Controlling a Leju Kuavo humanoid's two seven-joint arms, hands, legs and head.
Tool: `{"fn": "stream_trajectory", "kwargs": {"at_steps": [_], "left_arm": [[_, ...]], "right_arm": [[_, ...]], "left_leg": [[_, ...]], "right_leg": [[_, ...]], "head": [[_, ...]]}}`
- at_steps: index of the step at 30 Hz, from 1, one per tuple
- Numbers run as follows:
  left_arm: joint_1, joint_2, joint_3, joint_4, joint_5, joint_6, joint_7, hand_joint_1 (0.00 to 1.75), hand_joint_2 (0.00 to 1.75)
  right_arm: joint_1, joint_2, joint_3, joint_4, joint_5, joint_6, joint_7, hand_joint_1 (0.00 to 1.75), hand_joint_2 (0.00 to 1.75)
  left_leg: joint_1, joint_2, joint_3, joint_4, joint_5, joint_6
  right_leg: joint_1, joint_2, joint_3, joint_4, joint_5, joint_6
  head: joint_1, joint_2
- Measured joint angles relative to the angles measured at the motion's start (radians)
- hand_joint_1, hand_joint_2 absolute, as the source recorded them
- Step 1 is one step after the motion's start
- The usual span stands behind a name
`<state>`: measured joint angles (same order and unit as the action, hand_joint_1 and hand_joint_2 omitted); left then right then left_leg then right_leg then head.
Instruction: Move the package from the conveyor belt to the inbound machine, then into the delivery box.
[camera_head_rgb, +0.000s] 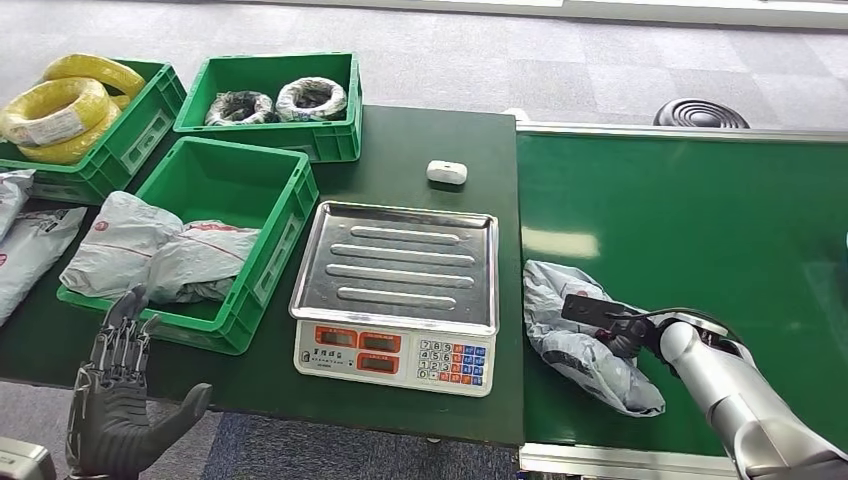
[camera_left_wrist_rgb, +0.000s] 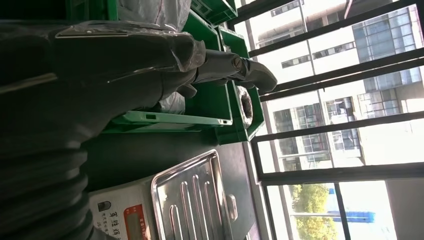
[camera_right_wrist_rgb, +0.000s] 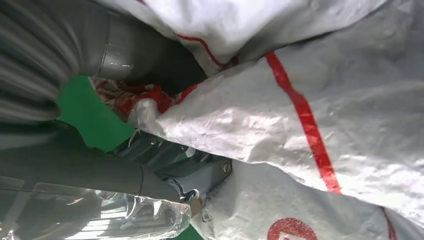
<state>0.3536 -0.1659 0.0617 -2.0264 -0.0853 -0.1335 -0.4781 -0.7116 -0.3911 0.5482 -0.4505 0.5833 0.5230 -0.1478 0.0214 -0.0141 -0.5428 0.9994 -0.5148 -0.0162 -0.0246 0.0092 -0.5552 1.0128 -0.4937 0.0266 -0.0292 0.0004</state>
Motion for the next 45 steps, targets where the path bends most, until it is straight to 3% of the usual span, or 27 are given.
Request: {"fn": "stream_trajectory", "kwargs": {"at_steps": [4, 6, 8, 10, 12, 15, 20, 24, 27, 30, 32, 40, 45], "left_arm": [[0.0, -0.001, 0.001, 0.0, 0.0, 0.0, 0.002, 0.0, 1.75], [0.003, -0.005, 0.004, -0.001, 0.0, 0.0, 0.005, 0.0, 1.75], [0.014, -0.014, 0.012, -0.006, -0.001, -0.002, 0.009, 0.0, 1.75], [0.03, -0.03, 0.025, -0.018, -0.003, -0.004, 0.012, 0.0, 1.75], [0.043, -0.049, 0.036, -0.033, -0.007, 0.0, 0.01, 0.0, 1.75], [0.053, -0.065, 0.044, -0.044, -0.01, 0.022, 0.003, 0.0, 1.75], [0.059, -0.07, 0.044, -0.046, -0.008, 0.049, -0.005, 0.0, 1.75], [0.057, -0.064, 0.033, -0.045, 0.004, 0.088, -0.022, 0.0, 1.75], [0.041, -0.045, 0.013, -0.036, 0.016, 0.123, -0.032, 0.0, 1.75], [0.005, -0.021, -0.008, -0.018, 0.021, 0.141, -0.035, 0.0, 1.75], [-0.026, -0.007, -0.021, -0.002, 0.021, 0.143, -0.035, 0.0, 1.75], [-0.121, 0.029, -0.062, 0.062, 0.02, 0.107, -0.037, 0.0, 1.75], [-0.181, 0.039, -0.087, 0.108, 0.012, 0.072, -0.028, 0.0, 1.75]], "right_arm": [[0.0, -0.001, 0.014, 0.002, 0.001, -0.03, 0.026, 1.75, 1.75], [0.0, 0.0, 0.015, 0.002, -0.002, -0.116, 0.089, 1.75, 1.75], [0.001, 0.004, 0.004, -0.003, -0.005, -0.274, 0.205, 1.75, 1.75], [0.006, 0.009, -0.029, -0.029, 0.011, -0.489, 0.343, 1.75, 1.75], [0.02, 0.01, -0.08, -0.095, 0.053, -0.721, 0.423, 1.75, 1.75], [0.055, 0.004, -0.178, -0.229, 0.113, -0.962, 0.406, 1.75, 1.75], [0.111, -0.001, -0.31, -0.375, 0.161, -1.05, 0.341, 1.75, 1.75], [0.171, 0.004, -0.406, -0.492, 0.171, -1.196, 0.153, 1.75, 1.75], [0.206, 0.025, -0.482, -0.594, 0.112, -1.162, -0.02, 1.75, 1.75], [0.202, 0.052, -0.474, -0.664, -0.028, -0.921, -0.095, 1.75, 1.75], [0.193, 0.072, -0.437, -0.696, -0.069, -0.777, -0.118, 1.75, 1.75], [0.188, 0.149, -0.321, -0.776, -0.145, -0.49, -0.158, 1.75, 1.75], [0.186, 0.184, -0.27, -0.773, -0.124, -0.362, -0.151, 1.75, 1.75]], "left_leg": [[0.0, 0.0, 0.0, 0.0, 0.0, 0.0], [0.0, 0.0, -0.001, 0.0, 0.0, 0.0], [0.0, 0.0, -0.002, 0.0, 0.0, 0.0], [-0.001, 0.001, -0.002, 0.0, 0.0, 0.0], [-0.001, 0.001, -0.002, 0.0, 0.0, 0.0], [0.0, 0.0, -0.002, 0.0, 0.0, 0.0], [0.0, 0.0, -0.002, 0.0, 0.0, 0.0], [0.0, -0.001, -0.003, 0.0, 0.0, 0.0], [0.0, -0.001, -0.003, -0.001, 0.0, 0.0], [0.0, 0.002, -0.003, -0.001, 0.0, 0.0], [0.0, 0.003, -0.001, -0.001, 0.001, 0.0], [0.0, 0.001, -0.002, -0.001, 0.002, 0.001], [0.0, -0.001, -0.003, -0.001, 0.002, 0.001]], "right_leg": [[0.0, 0.0, 0.0, 0.0, 0.0, 0.0], [0.0, 0.0, 0.0, 0.0, 0.0, 0.0], [0.0, 0.0, 0.0, 0.0, 0.0, 0.0], [-0.001, 0.0, -0.001, 0.0, 0.0, 0.0], [-0.001, 0.0, -0.001, 0.0, 0.0, 0.0], [-0.001, 0.0, -0.002, 0.0, 0.0, 0.0], [0.0, 0.0, -0.002, 0.0, 0.0, 0.0], [-0.001, 0.0, -0.002, 0.0, 0.0, 0.0], [0.0, 0.0, -0.002, 0.0, 0.0, 0.0], [0.0, 0.002, -0.002, 0.0, 0.001, 0.0], [0.0, 0.002, -0.002, 0.001, 0.001, -0.001], [0.0, 0.0, -0.002, 0.001, 0.001, -0.001], [0.0, -0.001, -0.002, 0.001, 0.001, -0.001]], "head": [[0.0, 0.0], [0.0, 0.0], [0.0, 0.0], [0.0, 0.0], [0.0, 0.0], [0.0, 0.0], [0.0, 0.0], [0.0, 0.0], [0.0, 0.0], [0.0, 0.0], [0.0, 0.0], [0.0, 0.0], [0.0, 0.0]]}}
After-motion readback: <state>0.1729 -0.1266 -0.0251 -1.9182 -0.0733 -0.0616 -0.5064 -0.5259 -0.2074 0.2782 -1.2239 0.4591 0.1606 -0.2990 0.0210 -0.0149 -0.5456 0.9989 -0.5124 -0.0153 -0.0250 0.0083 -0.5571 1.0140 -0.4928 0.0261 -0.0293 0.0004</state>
